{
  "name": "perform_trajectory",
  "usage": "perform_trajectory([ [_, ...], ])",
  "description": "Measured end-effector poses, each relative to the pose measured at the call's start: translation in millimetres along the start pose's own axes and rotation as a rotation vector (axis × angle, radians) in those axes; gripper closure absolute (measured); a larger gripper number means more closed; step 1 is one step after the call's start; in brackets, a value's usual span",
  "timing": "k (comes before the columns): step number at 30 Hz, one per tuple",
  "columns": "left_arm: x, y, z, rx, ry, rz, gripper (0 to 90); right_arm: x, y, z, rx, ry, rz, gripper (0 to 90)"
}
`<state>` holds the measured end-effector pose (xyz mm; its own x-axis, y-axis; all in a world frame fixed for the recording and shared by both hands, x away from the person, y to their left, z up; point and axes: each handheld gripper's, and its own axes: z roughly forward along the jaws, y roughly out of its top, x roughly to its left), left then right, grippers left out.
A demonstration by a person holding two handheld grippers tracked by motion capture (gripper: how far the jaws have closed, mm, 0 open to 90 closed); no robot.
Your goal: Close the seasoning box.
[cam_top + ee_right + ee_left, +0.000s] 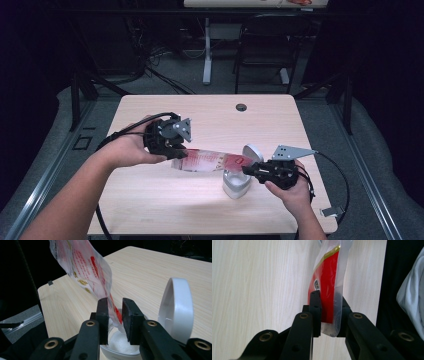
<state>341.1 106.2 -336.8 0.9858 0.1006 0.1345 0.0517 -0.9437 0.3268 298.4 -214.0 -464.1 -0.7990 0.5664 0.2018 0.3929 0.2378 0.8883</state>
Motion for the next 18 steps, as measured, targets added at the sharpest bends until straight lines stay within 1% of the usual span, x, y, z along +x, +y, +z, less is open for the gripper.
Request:
perform_trajectory([
  [1, 0.2, -1.1, 0.2, 0.003, 0.000, 0.002, 80.5, 0.5, -0.5, 1.0, -0.003, 0.001, 0.006, 75.8],
  [2, 0.0, -2.3, 0.8, -0.001, -0.002, -0.005, 80.5, 0.2, -0.7, 1.8, 0.005, 0.004, 0.000, 75.8],
  [4, 0.7, -3.9, 1.5, -0.002, -0.002, -0.002, 80.5, 0.8, -2.0, 5.1, 0.010, 0.003, -0.002, 75.8],
  [7, 0.6, -6.3, 3.3, -0.007, -0.005, -0.011, 80.5, 1.5, -4.0, 9.0, 0.015, 0.002, -0.005, 75.0],
  [9, 1.3, -7.9, 4.0, -0.007, -0.004, -0.009, 80.4, 1.1, -5.9, 11.4, 0.005, 0.009, 0.003, 74.8],
  [15, 1.6, -13.7, 7.3, -0.018, -0.010, -0.027, 80.4, -0.5, -8.8, 14.8, -0.002, 0.007, 0.015, 74.1],
  [18, 1.5, -18.1, 11.1, -0.020, -0.013, -0.032, 80.3, -0.6, -9.5, 16.4, 0.006, 0.011, 0.013, 73.5],
])
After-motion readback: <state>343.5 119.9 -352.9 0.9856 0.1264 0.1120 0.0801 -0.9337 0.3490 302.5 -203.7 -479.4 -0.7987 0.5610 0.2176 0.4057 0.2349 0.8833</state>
